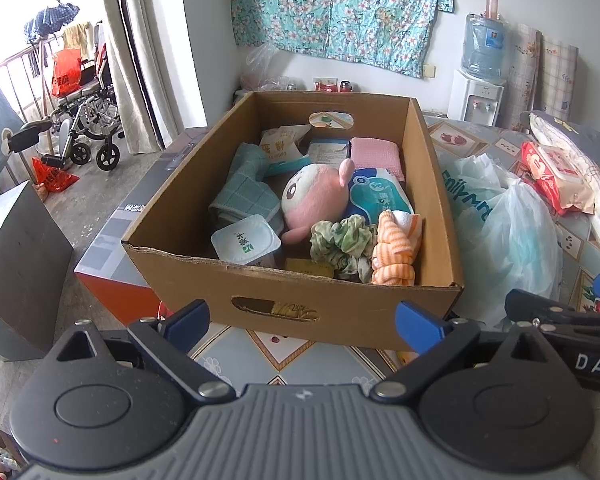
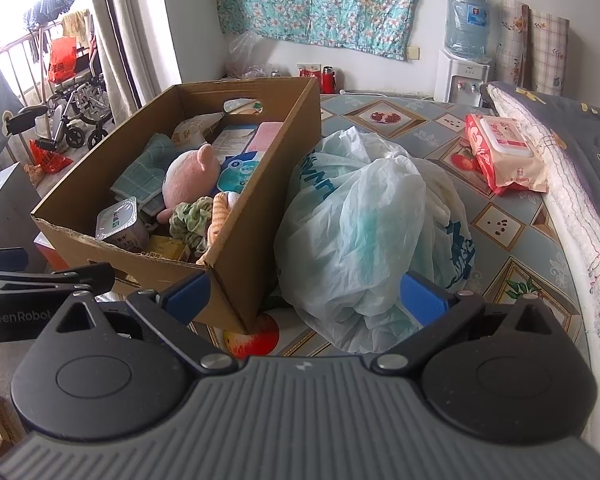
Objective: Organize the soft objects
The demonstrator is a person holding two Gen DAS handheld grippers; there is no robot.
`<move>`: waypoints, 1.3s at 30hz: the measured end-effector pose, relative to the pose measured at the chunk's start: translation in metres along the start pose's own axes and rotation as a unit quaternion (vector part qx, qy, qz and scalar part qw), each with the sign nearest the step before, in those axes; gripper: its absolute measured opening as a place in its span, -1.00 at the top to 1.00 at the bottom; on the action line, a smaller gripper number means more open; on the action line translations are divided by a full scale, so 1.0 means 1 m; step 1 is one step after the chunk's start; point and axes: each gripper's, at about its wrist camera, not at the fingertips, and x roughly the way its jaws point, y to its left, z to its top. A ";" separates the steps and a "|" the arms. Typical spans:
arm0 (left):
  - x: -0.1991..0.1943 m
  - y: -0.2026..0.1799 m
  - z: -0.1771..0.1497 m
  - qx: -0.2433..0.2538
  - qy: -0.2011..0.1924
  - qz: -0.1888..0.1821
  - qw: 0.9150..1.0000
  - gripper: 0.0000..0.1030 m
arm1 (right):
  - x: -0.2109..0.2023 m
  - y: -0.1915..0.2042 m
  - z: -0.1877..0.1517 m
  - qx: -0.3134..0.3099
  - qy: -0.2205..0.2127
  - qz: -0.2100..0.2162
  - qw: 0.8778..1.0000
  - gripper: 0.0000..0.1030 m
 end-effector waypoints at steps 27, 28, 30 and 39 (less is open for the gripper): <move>0.003 0.003 -0.006 -0.005 0.006 -0.001 1.000 -0.95 | 0.006 0.001 -0.002 -0.005 0.014 -0.001 1.000 -0.98; 0.003 0.002 -0.006 -0.005 0.006 -0.002 1.000 -0.95 | 0.006 0.001 -0.002 -0.005 0.014 -0.001 1.000 -0.98; 0.003 0.003 -0.006 -0.006 0.007 -0.002 1.000 -0.95 | 0.006 0.001 -0.002 -0.005 0.014 -0.001 1.000 -0.98; 0.004 0.004 -0.006 -0.006 0.008 -0.002 1.000 -0.95 | 0.006 0.002 -0.002 -0.005 0.014 -0.001 1.000 -0.98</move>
